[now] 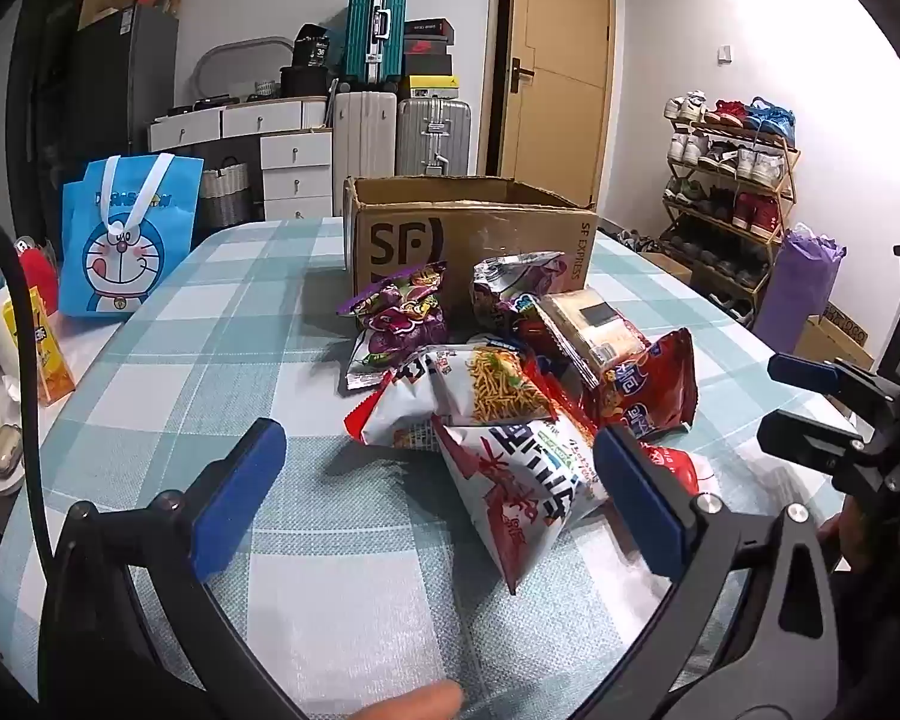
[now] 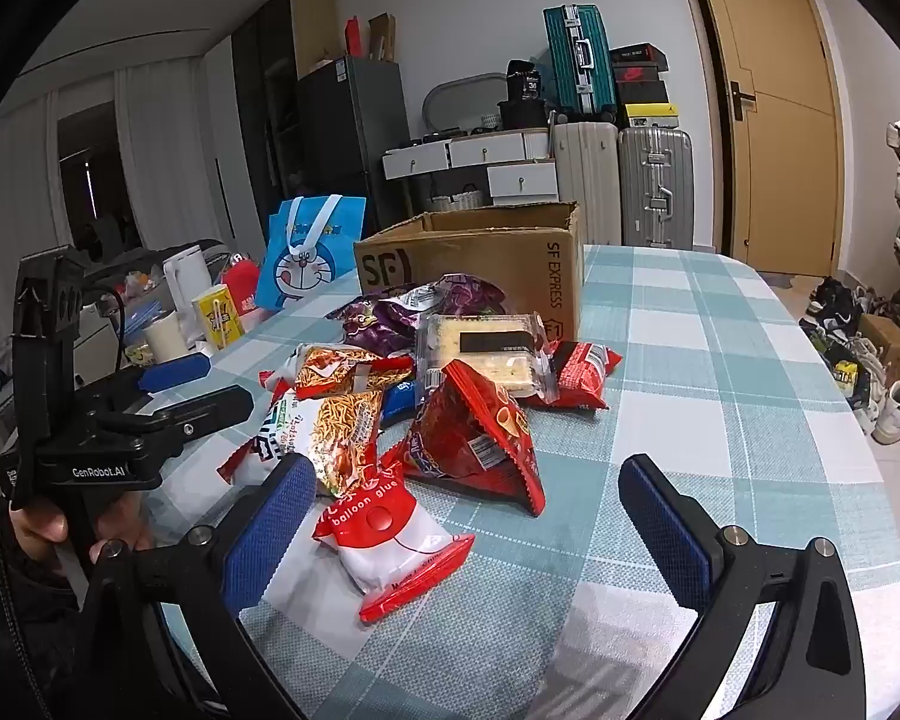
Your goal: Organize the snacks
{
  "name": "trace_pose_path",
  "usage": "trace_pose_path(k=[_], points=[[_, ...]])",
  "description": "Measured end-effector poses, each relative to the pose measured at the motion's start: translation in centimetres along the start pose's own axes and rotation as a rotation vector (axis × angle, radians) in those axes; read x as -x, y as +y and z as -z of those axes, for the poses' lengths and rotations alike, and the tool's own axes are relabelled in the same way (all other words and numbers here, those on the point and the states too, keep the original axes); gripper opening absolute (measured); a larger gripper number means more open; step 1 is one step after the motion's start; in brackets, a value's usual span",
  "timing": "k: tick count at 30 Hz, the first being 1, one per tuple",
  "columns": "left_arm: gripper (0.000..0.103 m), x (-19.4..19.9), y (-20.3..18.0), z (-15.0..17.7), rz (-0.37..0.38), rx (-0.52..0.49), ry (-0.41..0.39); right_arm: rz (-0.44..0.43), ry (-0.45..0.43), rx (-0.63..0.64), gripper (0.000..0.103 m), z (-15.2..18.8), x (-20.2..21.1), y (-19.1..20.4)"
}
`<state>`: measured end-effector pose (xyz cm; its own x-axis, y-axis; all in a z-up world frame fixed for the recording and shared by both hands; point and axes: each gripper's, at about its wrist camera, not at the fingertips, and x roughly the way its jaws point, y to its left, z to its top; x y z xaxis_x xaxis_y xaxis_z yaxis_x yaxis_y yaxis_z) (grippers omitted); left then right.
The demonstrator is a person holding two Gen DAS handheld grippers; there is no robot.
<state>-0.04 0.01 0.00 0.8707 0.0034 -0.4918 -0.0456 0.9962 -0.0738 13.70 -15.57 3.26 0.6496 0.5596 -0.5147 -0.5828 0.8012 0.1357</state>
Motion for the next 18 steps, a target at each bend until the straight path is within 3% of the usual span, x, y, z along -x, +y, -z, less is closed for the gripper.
trace_pose_path(k=[18], points=[[0.102,-0.03,-0.03,-0.03,-0.005,-0.012,0.002,0.010,0.007,0.019,0.103,-0.03,-0.04,0.42]])
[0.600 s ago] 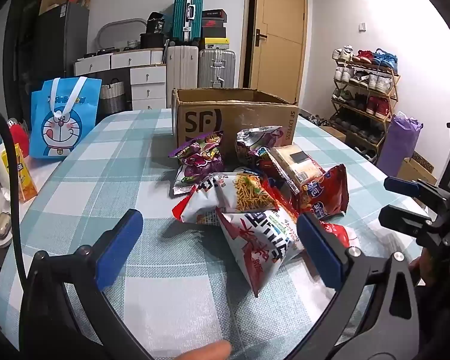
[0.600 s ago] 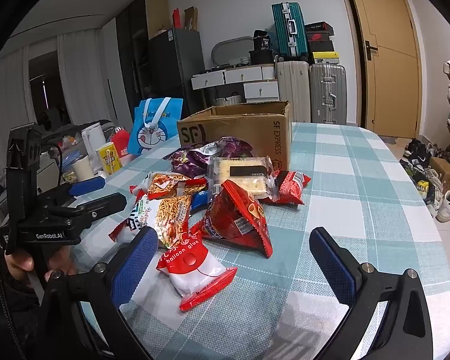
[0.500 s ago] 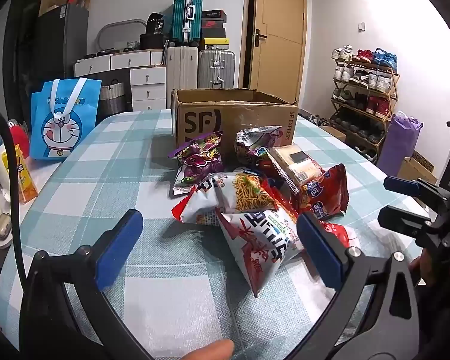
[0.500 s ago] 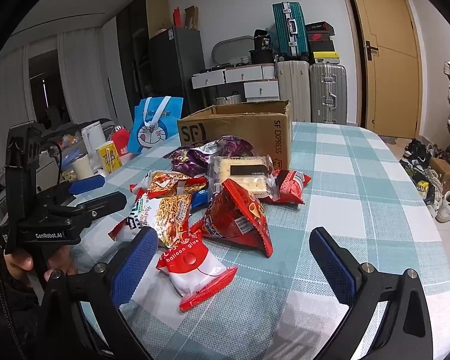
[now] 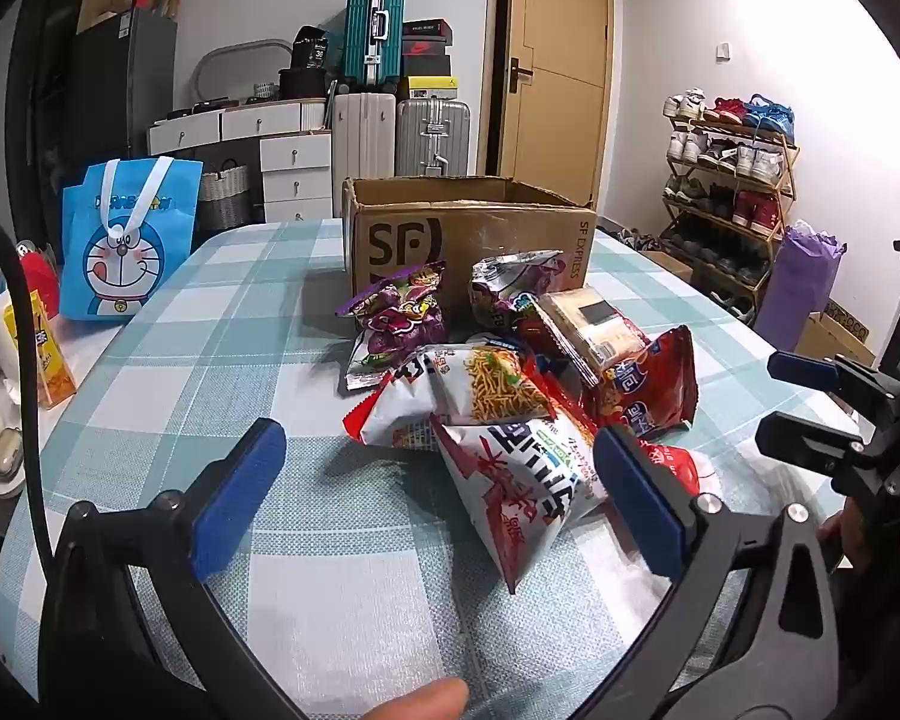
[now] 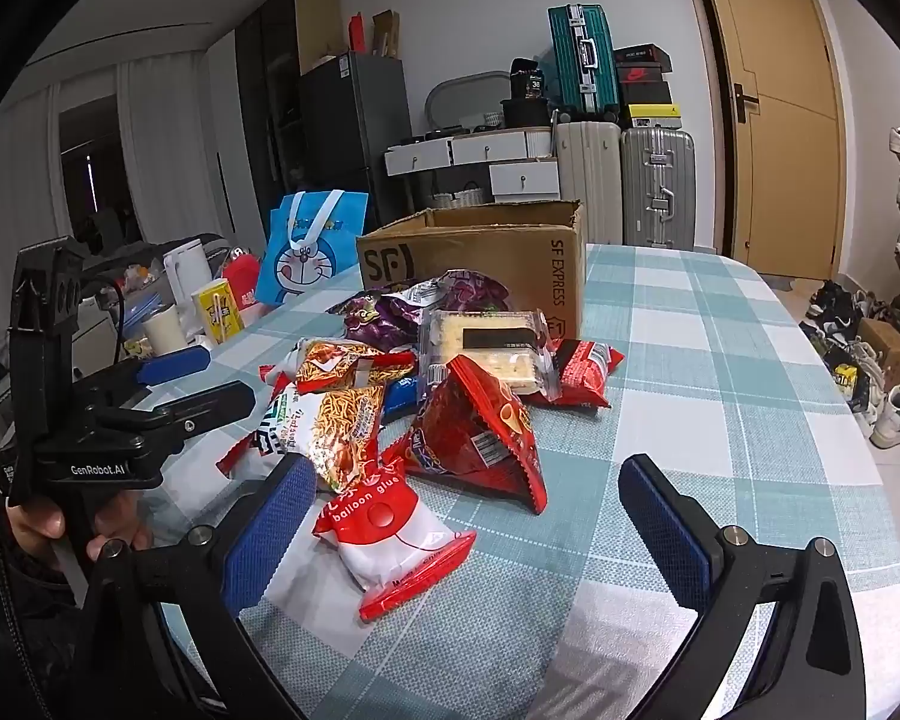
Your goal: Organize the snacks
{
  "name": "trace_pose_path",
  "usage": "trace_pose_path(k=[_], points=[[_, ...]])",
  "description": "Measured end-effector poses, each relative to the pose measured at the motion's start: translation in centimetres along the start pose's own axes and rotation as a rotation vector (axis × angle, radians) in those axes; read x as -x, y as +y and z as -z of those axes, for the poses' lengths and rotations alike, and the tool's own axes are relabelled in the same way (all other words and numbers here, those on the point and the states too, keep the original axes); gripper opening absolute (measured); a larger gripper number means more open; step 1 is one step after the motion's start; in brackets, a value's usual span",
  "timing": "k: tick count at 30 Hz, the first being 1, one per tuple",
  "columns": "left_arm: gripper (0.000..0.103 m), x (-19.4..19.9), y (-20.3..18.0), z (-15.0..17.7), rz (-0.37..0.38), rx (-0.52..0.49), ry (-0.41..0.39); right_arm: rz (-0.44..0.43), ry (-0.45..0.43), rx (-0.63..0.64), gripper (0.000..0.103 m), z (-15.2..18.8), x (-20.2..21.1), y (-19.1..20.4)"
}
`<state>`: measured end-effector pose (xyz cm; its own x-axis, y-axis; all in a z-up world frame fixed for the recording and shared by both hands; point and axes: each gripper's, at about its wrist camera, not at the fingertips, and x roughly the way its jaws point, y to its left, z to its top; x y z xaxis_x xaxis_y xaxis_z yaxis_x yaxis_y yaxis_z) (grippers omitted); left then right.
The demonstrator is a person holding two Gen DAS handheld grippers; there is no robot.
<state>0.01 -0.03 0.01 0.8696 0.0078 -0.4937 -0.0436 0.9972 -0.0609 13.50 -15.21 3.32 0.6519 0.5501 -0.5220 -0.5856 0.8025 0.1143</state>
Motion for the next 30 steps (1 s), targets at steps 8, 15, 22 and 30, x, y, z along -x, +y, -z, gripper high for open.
trace_pose_path(k=[8,15,22,30], points=[[0.102,0.00,-0.02,0.01,0.000,-0.001,0.000,0.000,0.001,0.000,0.103,0.08,-0.07,-0.09],[0.102,0.01,-0.01,0.00,0.000,-0.001,0.000,0.000,0.001,0.000,0.103,0.16,-0.18,-0.01],[0.102,0.00,-0.02,0.00,0.000,-0.002,0.000,-0.001,0.002,0.001,0.103,0.12,-0.14,-0.03],[0.102,0.02,-0.02,0.00,-0.001,-0.003,0.000,-0.001,0.003,0.002,0.103,0.10,-0.11,-0.02]])
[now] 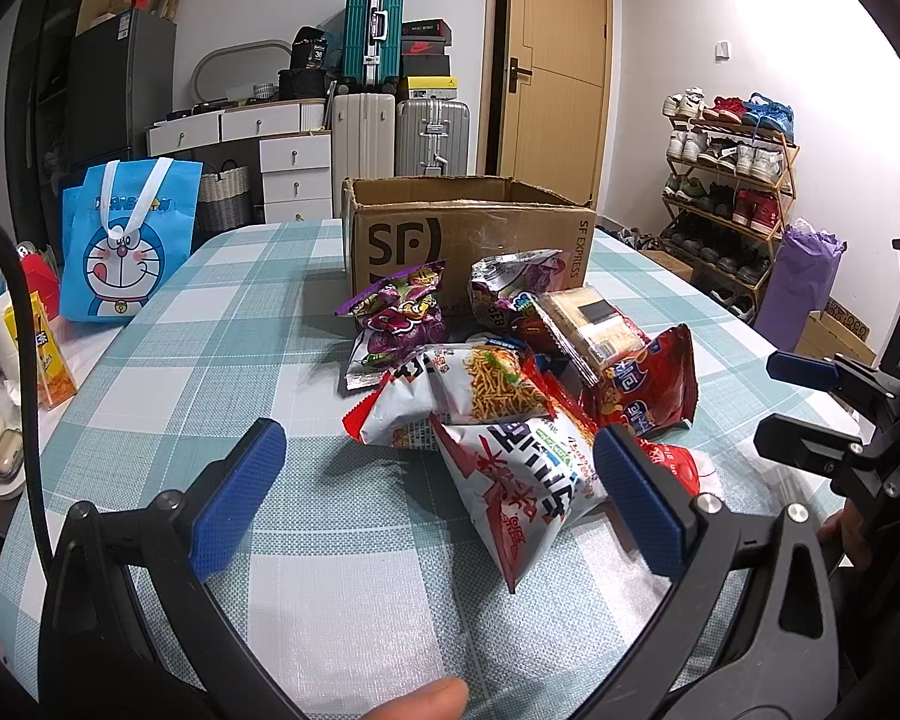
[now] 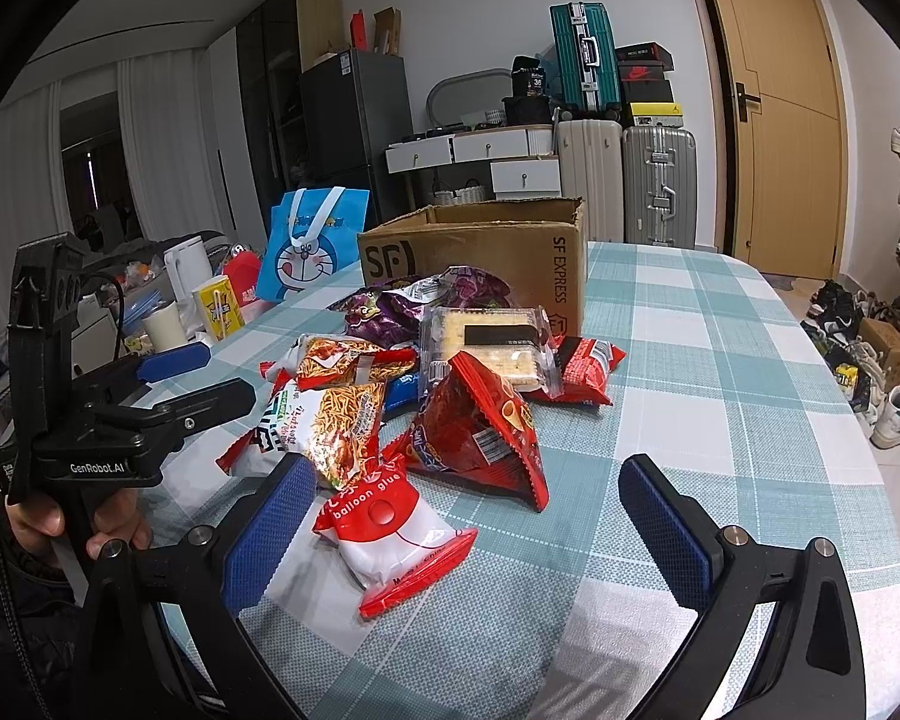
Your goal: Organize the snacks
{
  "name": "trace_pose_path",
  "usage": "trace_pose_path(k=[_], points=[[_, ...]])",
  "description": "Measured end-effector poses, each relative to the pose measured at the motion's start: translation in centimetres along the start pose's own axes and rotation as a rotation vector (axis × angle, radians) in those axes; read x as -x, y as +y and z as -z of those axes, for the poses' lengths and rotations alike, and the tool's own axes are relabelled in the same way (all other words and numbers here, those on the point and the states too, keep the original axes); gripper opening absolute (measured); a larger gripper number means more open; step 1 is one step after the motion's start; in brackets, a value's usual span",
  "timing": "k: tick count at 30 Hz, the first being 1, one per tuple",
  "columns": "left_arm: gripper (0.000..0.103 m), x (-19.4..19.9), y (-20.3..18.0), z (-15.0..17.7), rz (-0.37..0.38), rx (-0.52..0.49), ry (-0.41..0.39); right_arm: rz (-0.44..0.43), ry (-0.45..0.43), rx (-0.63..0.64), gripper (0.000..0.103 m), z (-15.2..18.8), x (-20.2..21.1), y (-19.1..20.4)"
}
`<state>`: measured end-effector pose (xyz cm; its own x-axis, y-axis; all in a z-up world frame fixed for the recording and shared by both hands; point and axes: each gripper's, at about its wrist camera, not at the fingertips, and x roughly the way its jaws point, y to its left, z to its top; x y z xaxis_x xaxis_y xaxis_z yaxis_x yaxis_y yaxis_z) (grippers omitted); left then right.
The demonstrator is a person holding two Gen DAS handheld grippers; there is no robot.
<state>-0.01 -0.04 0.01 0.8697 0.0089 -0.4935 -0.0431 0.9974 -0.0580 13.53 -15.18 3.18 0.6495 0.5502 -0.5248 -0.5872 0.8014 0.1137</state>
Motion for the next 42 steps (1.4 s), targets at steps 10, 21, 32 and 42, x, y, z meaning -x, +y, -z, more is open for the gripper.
trace_pose_path(k=[10,21,32,42], points=[[0.102,0.0,0.0,0.0,-0.001,0.000,0.000,-0.004,0.003,0.001,0.103,0.2,-0.2,0.1],[0.102,0.0,0.0,0.0,0.000,-0.002,0.001,-0.002,0.008,0.001,0.103,0.5,-0.5,0.2],[0.102,-0.1,-0.3,0.0,0.001,-0.007,0.010,0.019,0.057,0.002,0.103,0.0,-1.1,0.2],[0.102,-0.2,-0.4,0.0,0.004,-0.014,0.020,-0.004,0.176,-0.037,0.103,-0.2,-2.6,1.4]])
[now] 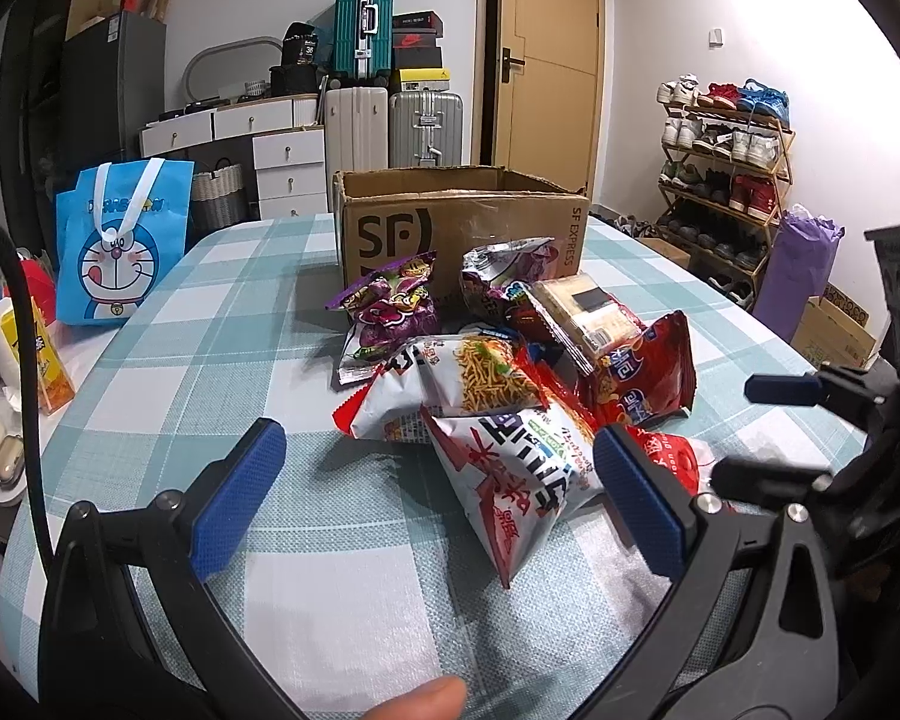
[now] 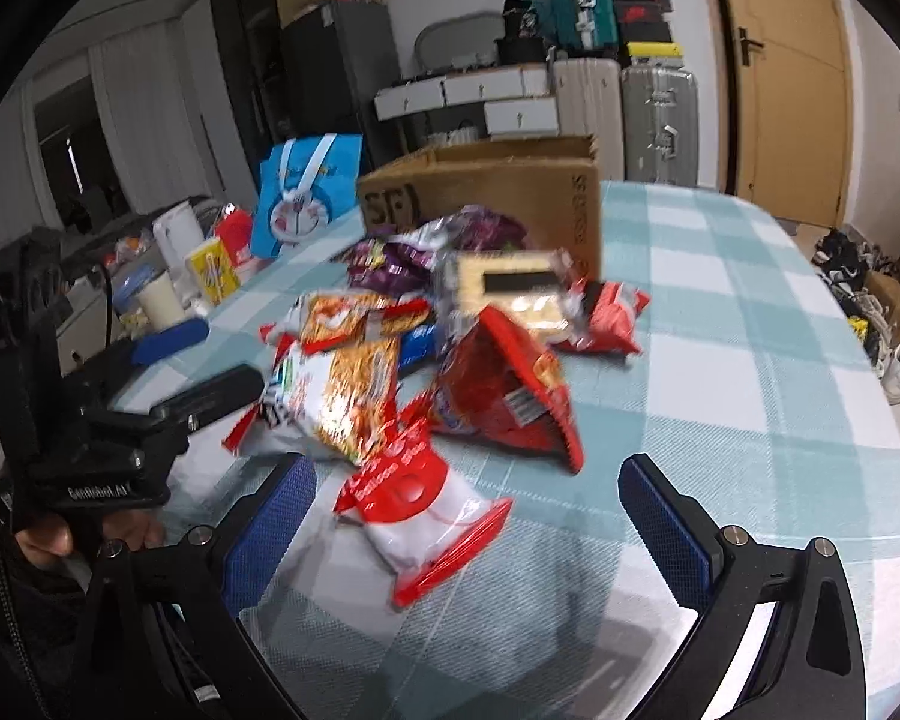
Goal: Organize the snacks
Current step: 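Grasp the white noodle bag with the left gripper while the right grasps the red balloon-glue bag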
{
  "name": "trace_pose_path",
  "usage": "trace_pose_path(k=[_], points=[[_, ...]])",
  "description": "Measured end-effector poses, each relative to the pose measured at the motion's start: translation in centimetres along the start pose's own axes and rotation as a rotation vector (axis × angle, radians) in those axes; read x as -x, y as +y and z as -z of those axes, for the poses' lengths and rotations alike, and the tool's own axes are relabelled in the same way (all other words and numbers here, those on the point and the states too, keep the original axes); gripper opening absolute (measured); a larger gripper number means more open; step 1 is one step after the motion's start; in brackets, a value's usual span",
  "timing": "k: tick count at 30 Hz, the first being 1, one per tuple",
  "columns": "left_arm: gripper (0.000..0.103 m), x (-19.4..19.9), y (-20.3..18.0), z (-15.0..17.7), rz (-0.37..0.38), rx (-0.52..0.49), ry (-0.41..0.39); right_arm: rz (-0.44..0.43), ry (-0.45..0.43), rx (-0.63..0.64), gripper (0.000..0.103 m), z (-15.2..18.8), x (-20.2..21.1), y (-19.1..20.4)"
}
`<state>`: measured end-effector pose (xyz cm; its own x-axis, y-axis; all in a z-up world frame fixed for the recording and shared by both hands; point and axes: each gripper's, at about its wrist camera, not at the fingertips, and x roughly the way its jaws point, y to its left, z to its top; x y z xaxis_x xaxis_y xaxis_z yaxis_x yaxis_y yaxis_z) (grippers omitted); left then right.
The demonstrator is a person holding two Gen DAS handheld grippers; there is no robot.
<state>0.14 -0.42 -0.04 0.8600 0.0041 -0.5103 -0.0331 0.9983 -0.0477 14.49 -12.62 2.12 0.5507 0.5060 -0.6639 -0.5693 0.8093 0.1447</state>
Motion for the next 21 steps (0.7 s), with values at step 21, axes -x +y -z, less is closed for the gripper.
trace_pose_path(k=[21], points=[[0.102,-0.3,0.1,0.2,-0.003,0.001,0.010,0.011,0.122,0.065,0.071,1.1,-4.0,2.0]])
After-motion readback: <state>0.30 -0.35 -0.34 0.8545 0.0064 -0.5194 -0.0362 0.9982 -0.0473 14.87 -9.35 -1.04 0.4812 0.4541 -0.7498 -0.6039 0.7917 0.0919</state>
